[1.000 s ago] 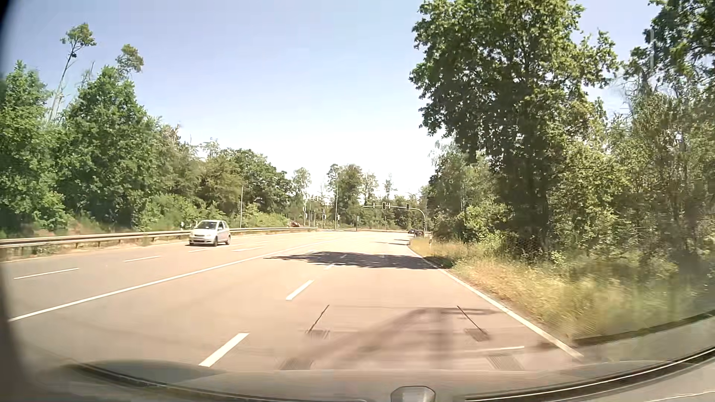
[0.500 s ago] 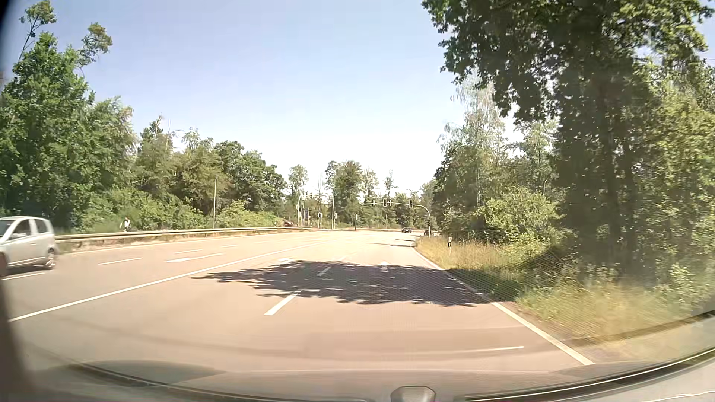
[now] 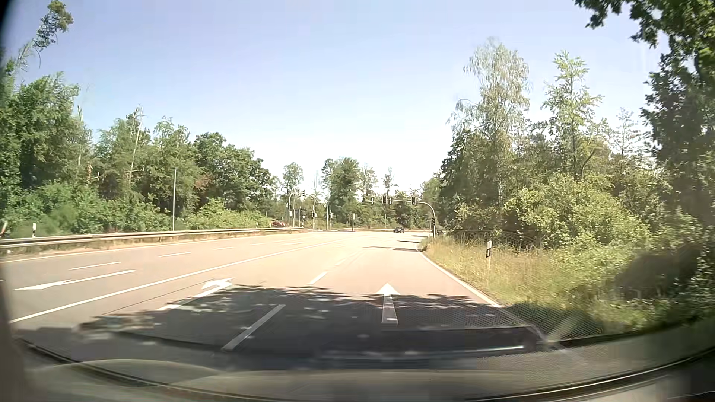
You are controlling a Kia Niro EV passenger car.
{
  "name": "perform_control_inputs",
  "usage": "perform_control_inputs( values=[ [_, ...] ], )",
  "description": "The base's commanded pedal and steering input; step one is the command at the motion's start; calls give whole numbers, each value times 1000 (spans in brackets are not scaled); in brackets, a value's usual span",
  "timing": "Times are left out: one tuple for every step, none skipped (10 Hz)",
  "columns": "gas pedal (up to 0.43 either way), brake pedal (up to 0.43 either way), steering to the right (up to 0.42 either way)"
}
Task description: Follow the waypoints while adhering to traffic rules and regulations
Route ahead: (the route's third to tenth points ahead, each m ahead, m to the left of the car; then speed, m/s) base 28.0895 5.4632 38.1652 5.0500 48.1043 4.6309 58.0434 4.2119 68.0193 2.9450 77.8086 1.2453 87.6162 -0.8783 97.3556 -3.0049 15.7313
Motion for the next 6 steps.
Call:
perform_control_inputs(
  values=[
    [47,30,4],
    [47,30,4],
    [47,30,4],
    [47,30,5],
    [47,30,6],
    [47,30,7]
  ],
)
